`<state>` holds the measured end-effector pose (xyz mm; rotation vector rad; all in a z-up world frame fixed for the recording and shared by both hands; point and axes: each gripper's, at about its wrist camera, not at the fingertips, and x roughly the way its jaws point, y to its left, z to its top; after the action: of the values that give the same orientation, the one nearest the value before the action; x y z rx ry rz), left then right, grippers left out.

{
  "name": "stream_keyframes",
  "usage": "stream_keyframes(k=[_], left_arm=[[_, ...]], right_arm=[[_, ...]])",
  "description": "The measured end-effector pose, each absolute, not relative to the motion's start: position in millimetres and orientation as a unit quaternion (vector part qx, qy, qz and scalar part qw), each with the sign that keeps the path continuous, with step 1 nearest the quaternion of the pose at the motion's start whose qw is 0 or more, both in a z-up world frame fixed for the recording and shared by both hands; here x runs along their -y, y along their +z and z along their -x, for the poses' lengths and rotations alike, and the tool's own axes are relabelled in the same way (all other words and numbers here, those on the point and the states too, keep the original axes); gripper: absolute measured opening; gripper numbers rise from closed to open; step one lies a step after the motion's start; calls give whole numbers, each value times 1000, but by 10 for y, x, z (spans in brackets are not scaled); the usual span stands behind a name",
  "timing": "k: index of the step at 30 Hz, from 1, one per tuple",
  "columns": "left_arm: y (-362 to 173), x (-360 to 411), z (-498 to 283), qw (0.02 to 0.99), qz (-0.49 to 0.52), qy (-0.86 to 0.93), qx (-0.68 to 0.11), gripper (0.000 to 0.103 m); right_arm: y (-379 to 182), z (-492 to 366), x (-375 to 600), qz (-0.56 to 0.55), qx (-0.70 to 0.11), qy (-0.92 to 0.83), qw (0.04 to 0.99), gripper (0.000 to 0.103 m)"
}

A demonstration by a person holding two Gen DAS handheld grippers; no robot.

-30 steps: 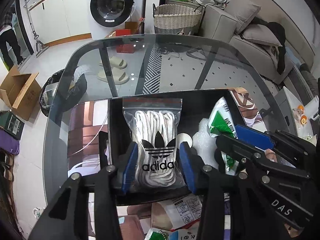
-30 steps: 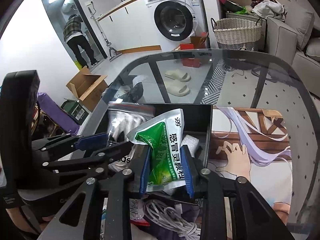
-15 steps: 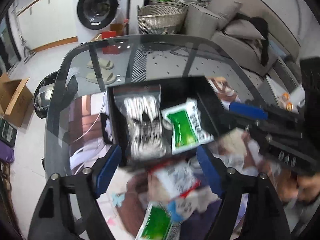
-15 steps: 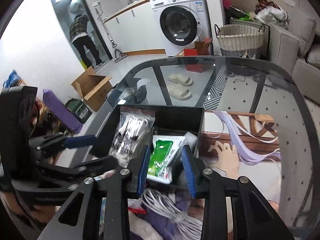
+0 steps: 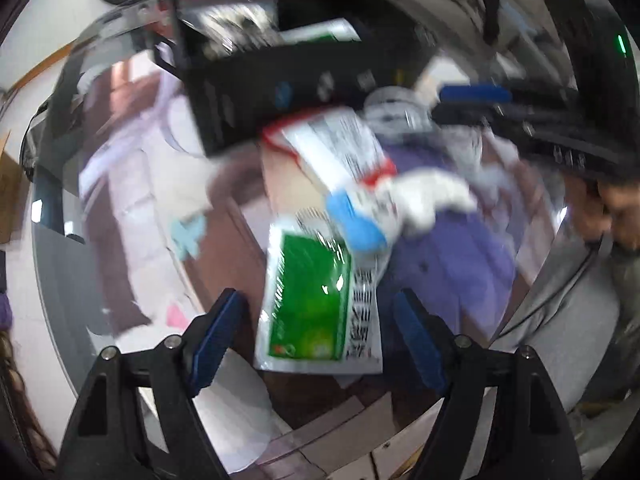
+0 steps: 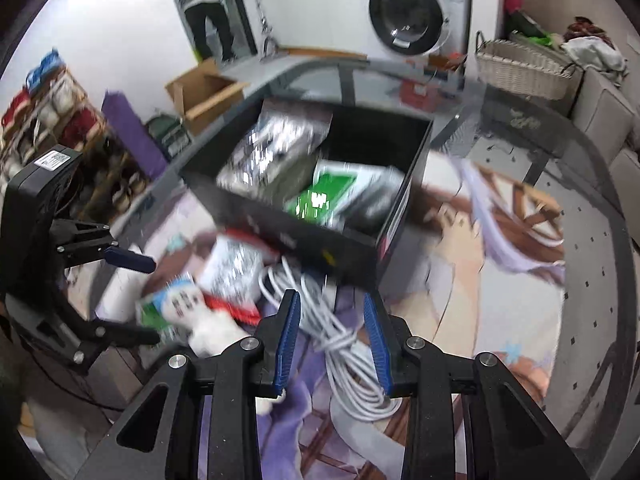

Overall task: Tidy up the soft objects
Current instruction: 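Grasp the white cable with the right tool while the left tool grasps another green sachet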

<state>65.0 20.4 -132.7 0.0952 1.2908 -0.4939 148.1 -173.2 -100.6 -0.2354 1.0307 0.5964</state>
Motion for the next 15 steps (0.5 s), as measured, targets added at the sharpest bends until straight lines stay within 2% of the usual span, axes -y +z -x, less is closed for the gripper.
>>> stream_keyframes(k=[3, 7, 8, 9, 10, 14, 15], left_arm=[[-1342, -61, -604, 776, -81, -216, -587, 84], [-1369, 71, -597, 782, -123, -191, -580, 84], [-1351, 60, -605, 786, -117, -186, -578, 73], [-1316, 39, -611, 792, -112, -181, -573, 50], [-1283, 22, -618, 794, -113, -179, -569, 45], [-1267, -127, -691, 796, -108, -151, -577, 44], [-1265, -181, -707, 798, -108, -141, -577, 44]], right_arm=[[-1113, -1471, 1715, 115, -491, 290, 813, 34], [-1109, -1439, 1669, 127, -491, 298, 809, 35], [-1122, -1432, 1656, 129, -494, 302, 805, 37], [-1140, -1422, 1640, 132, -497, 306, 801, 39], [-1154, -1405, 1628, 137, -499, 306, 799, 41], [-1191, -1355, 1637, 148, -504, 302, 796, 42], [-1196, -1350, 1650, 148, -509, 297, 794, 40]])
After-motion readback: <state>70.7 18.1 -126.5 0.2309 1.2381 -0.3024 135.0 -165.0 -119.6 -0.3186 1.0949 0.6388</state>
